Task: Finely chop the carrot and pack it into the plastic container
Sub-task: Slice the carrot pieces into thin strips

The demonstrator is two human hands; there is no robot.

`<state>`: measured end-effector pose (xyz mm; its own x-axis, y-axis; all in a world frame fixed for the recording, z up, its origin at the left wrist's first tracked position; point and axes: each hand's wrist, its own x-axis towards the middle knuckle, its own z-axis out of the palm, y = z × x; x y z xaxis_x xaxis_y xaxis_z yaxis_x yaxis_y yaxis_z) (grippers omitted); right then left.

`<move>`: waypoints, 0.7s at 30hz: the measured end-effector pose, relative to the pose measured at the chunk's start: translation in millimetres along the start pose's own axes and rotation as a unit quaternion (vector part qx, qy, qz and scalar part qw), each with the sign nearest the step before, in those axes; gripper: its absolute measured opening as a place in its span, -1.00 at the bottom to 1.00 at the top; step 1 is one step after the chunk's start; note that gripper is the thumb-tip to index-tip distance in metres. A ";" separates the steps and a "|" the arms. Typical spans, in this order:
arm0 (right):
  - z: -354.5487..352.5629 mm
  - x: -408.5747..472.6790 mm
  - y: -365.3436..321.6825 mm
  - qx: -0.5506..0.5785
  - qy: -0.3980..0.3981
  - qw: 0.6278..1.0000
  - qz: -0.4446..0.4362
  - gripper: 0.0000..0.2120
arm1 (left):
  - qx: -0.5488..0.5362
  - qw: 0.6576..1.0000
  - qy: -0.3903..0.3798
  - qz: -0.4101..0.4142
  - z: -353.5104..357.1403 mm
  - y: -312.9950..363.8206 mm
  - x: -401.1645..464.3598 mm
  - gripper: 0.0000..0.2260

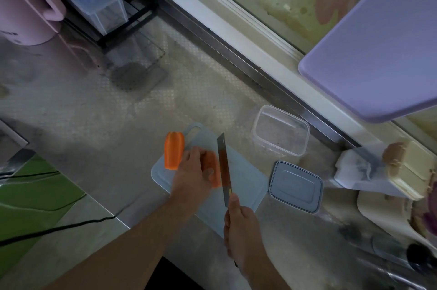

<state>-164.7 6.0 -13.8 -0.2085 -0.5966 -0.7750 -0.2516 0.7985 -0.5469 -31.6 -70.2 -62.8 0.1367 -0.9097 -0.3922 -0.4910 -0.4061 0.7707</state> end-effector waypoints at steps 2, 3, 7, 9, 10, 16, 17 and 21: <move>-0.8 0.3 -1.8 -0.003 -0.008 1.000 0.005 -0.45 | -0.006 1.000 0.000 0.000 0.4 -1.1 0.4 -0.78; -0.9 0.5 -3.0 -0.002 -0.012 1.000 0.010 -0.45 | -0.009 1.000 -0.001 -0.002 0.5 -1.2 0.3 -0.78; -2.2 -0.5 -5.1 0.014 -0.020 0.999 0.029 -0.47 | -0.008 1.000 -0.004 -0.009 0.9 -3.1 1.6 -0.75; -3.5 -2.0 -5.9 0.023 -0.022 0.999 0.038 -0.49 | -0.011 1.000 -0.005 -0.009 0.7 -2.8 1.9 -0.75; -4.2 -2.7 -6.6 0.024 -0.024 0.999 0.041 -0.49 | -0.011 1.000 -0.007 -0.010 0.7 -2.8 2.1 -0.75; -5.0 -3.3 -10.4 0.017 -0.032 0.998 0.045 -0.49 | -0.006 1.000 -0.004 -0.008 0.7 -1.7 1.4 -0.81; -4.0 -1.3 -9.4 0.009 -0.029 0.999 0.043 -0.49 | -0.005 1.000 -0.004 -0.008 0.3 -1.4 1.7 -0.81; 5.2 11.7 -6.7 -0.026 -0.016 0.999 0.029 -0.50 | -0.011 1.000 -0.005 -0.004 1.1 -2.7 2.4 -0.78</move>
<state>-160.5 -5.9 -20.9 -0.1948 -0.5463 -0.8146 -0.2886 0.8257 -0.4847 -30.9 -71.2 -66.3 0.1325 -0.9057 -0.4026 -0.4705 -0.4150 0.7787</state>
